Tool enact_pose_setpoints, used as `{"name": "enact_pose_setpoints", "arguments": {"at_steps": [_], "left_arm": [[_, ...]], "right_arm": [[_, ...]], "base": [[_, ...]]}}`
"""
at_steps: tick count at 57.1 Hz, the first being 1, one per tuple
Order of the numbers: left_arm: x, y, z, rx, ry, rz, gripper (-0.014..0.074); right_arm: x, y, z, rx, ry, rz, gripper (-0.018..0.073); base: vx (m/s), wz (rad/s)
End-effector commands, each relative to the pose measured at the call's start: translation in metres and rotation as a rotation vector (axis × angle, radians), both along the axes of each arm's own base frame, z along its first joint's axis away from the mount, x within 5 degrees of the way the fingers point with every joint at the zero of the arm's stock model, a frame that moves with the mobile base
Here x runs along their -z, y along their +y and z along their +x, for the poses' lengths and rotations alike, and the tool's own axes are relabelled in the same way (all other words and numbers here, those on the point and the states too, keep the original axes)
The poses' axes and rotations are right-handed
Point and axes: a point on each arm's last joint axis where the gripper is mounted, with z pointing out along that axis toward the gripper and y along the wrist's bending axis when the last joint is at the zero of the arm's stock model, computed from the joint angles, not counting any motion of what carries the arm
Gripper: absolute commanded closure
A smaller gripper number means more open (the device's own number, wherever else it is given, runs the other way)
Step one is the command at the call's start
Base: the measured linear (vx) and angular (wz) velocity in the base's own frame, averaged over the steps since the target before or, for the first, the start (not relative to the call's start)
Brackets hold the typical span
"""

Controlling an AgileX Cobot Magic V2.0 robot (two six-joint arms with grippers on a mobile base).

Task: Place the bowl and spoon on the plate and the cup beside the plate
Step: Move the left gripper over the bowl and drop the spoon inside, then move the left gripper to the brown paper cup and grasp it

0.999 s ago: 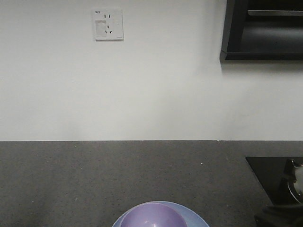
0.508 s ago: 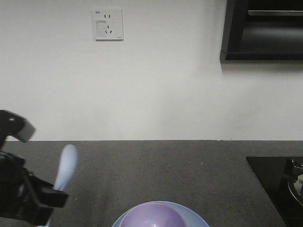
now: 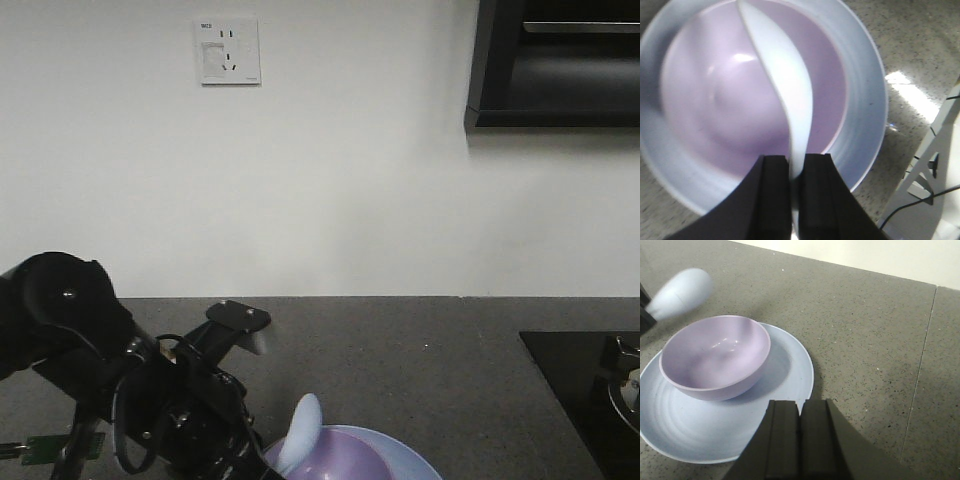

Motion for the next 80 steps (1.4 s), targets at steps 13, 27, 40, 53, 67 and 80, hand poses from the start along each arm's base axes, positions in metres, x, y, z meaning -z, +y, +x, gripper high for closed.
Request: {"name": "enact_pose_setpoints", "arguments": {"at_steps": [13,27,40,53,67,80], "left_arm": [[-0.009,-0.019,0.008,-0.029,-0.028,-0.079,0.0557],[-0.009,-0.019,0.01,-0.035,-0.033,-0.082,0.0356],[-0.009,-0.019,0.009,-0.03,-0.032,-0.08,0.0101],[-0.027,-0.012,0.007,0.041,-0.166,-0.041,0.0029],[-0.082,0.026,-0.005,-0.091,-0.393,0.14,0.0031],[-0.108,0.077,-0.027,-0.286,-0.488,0.424,0.0031]], "right_arm": [[-0.017,0.0,0.003,0.008,-0.113,0.028,0.0568],[-0.017,0.0,0.003,0.008,-0.112,0.029,0.0568],[-0.017,0.0,0.003,0.008,-0.11,0.034,0.0568],[-0.016,0.0,0.003,0.007,-0.104,0.034,0.0568],[-0.016,0.0,0.003,0.007,-0.1,0.032,0.0568],[-0.014,0.0,0.002,0.004,-0.082,0.025,0.0568]], "base": [[0.0,0.0],[0.0,0.0],[0.0,0.0],[0.0,0.0],[0.0,0.0],[0.0,0.0]]}}
